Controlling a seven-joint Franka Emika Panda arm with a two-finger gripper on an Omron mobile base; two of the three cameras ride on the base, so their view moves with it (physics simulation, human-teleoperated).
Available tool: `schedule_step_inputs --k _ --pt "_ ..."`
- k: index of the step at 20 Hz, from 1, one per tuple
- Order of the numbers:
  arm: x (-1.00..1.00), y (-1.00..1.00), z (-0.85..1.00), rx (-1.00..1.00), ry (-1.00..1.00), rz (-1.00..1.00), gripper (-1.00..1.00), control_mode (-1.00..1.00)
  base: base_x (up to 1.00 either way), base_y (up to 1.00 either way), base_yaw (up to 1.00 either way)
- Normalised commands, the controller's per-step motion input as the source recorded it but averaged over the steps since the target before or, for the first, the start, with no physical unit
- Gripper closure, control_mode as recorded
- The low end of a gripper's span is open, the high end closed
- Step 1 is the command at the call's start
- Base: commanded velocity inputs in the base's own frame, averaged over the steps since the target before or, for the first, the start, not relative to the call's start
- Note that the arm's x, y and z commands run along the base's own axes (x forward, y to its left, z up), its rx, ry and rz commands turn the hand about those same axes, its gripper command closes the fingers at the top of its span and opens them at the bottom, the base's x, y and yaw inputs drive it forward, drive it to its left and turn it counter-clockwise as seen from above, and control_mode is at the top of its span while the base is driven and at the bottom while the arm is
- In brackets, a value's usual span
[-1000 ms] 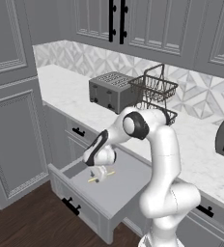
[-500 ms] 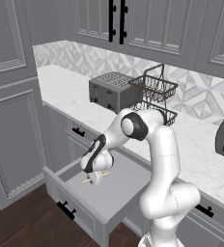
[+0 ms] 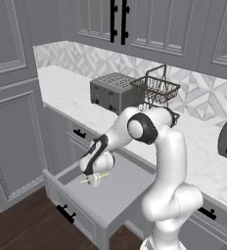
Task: Take a straw from the drawer in front and place it inside the glass cup on the dining counter.
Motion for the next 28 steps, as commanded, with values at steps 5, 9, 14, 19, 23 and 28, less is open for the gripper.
schedule_step_inputs --k 5,9,14,19,23,28 --pt "-0.57 -0.11 1.0 0.12 0.01 -0.06 1.0 -1.0 0.0 0.0 0.0" --pt "-0.44 -0.24 1.0 0.17 0.09 -0.05 1.0 -1.0 0.0 0.0 0.0" --pt "-0.07 0.01 1.0 0.17 0.15 -0.05 1.0 -1.0 0.0 0.0 0.0" --pt "0.0 0.25 1.0 0.08 0.09 -0.05 1.0 -1.0 0.0 0.0 0.0" --pt "0.03 0.32 1.0 0.02 0.09 -0.05 1.0 -1.0 0.0 0.0 0.0" --pt "0.0 0.14 1.0 0.0 0.11 -0.07 1.0 -1.0 0.0 0.0 0.0"
